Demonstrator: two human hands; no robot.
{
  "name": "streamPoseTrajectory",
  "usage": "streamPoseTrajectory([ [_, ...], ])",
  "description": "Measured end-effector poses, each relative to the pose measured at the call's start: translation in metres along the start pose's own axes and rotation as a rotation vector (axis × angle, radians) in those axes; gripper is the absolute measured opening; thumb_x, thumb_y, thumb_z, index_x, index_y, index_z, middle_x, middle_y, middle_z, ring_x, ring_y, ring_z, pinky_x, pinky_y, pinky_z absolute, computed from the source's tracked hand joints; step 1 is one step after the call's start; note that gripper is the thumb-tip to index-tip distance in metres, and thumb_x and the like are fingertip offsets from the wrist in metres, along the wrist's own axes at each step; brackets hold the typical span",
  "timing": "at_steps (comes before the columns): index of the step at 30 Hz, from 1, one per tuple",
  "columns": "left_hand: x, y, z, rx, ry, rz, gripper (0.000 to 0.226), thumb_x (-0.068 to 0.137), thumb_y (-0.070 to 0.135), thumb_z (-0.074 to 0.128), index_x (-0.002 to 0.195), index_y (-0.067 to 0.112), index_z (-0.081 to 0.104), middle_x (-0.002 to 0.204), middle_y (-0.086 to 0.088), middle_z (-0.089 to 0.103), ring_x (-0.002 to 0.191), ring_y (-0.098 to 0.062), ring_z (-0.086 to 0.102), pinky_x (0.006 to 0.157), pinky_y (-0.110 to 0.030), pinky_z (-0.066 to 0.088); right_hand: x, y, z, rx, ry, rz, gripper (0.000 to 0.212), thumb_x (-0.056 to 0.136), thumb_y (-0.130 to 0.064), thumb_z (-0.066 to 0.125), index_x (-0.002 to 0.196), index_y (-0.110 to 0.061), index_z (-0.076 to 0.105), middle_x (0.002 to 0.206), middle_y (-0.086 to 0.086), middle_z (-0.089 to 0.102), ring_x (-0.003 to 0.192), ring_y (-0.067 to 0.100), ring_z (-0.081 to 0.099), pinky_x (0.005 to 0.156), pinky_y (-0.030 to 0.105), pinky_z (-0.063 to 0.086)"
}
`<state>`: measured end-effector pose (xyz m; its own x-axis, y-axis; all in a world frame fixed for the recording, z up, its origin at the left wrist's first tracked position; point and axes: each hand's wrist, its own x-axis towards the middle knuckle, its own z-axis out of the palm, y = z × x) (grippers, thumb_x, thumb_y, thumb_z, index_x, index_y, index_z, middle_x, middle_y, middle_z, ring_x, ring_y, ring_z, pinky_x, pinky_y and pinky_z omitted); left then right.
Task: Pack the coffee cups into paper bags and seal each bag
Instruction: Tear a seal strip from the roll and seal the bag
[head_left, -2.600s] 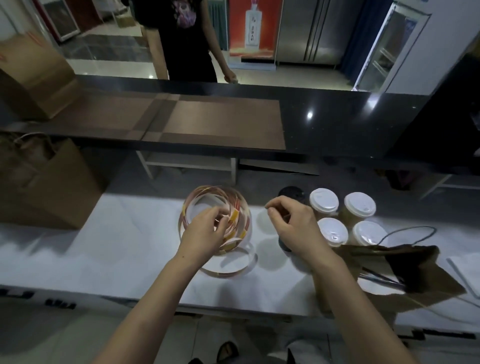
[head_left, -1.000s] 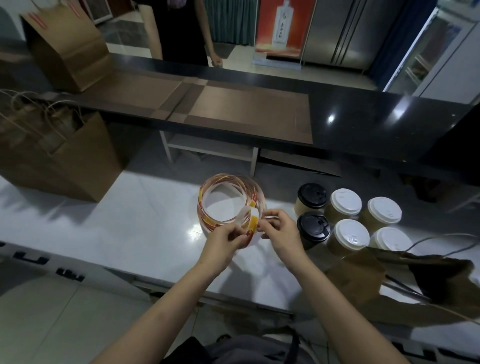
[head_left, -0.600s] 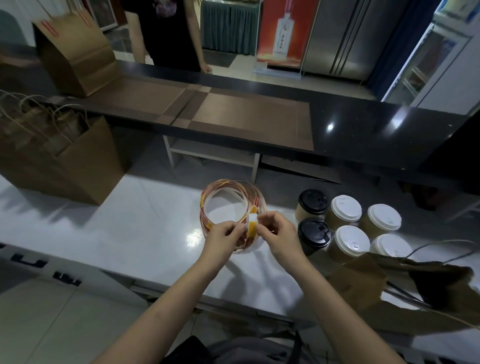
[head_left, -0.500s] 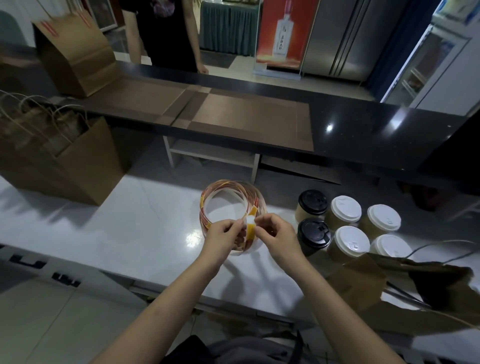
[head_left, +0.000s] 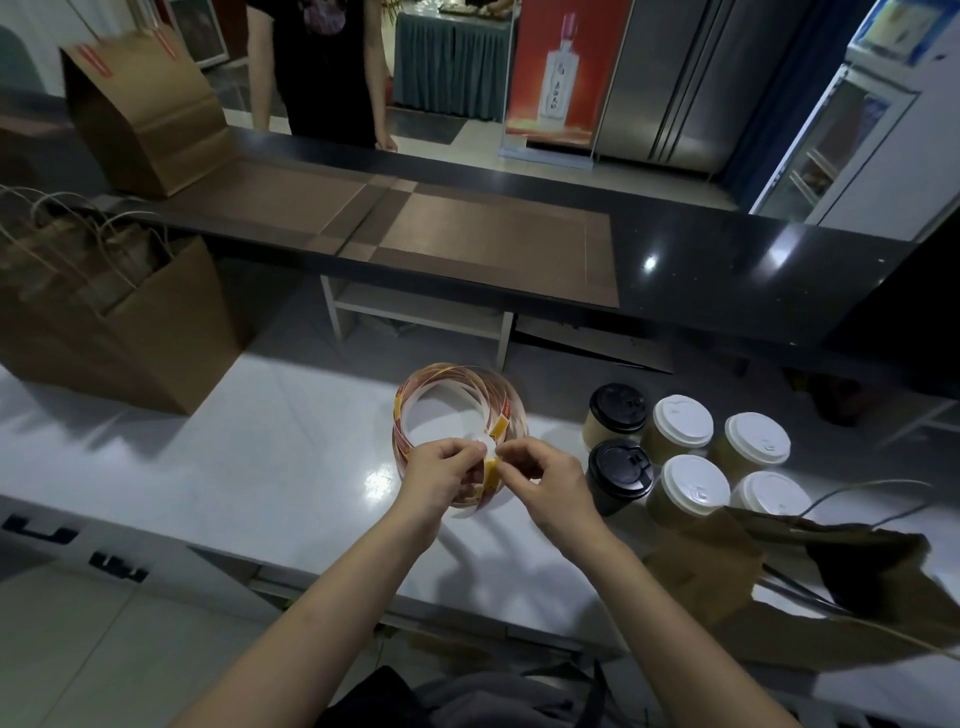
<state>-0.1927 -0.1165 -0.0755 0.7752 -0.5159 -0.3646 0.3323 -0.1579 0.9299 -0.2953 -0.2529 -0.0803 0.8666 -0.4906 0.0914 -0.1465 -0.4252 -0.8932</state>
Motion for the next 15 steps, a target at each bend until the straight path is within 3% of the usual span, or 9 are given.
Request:
streamPoseTrajectory([
  [7,-0.0035,0.0013,0.0004,0.005,-0.007,-0.001,0.021,0.1,0.027,0.068,0.097,0.01,0.08,0.093,-0.008,0.079,0.095,-0.028,0.076,0.092,-0.043,0.063,-0.003,-0.0014,-0.0017,-0.03,-0.013,-0.022,0.013,0.094,-0.016,0.076,0.107,-0.02,0.078,0.096,-0.009,0.075,0.09,0.005,0.07,0.079,0.015,0.054],
  [12,-0.0056,0.0008,0.0009,0.001,-0.017,0.012,0.02,0.098,0.023,0.069,0.094,0.007,0.08,0.091,-0.015,0.077,0.092,-0.033,0.076,0.089,-0.043,0.064,-0.0051,-0.0014,-0.0023,-0.107,0.003,-0.083,0.01,0.092,-0.012,0.077,0.098,-0.02,0.076,0.091,-0.009,0.071,0.084,0.007,0.066,0.073,0.015,0.051],
  [15,-0.0046,-0.0009,-0.0001,0.007,-0.016,0.002,0.02,0.097,0.019,0.068,0.092,0.002,0.077,0.085,-0.018,0.074,0.08,-0.029,0.072,0.084,-0.042,0.062,-0.0067,-0.0024,-0.0019,-0.133,0.007,-0.142,0.01,0.091,-0.009,0.078,0.094,-0.018,0.075,0.089,-0.01,0.069,0.082,0.009,0.065,0.072,0.017,0.052],
])
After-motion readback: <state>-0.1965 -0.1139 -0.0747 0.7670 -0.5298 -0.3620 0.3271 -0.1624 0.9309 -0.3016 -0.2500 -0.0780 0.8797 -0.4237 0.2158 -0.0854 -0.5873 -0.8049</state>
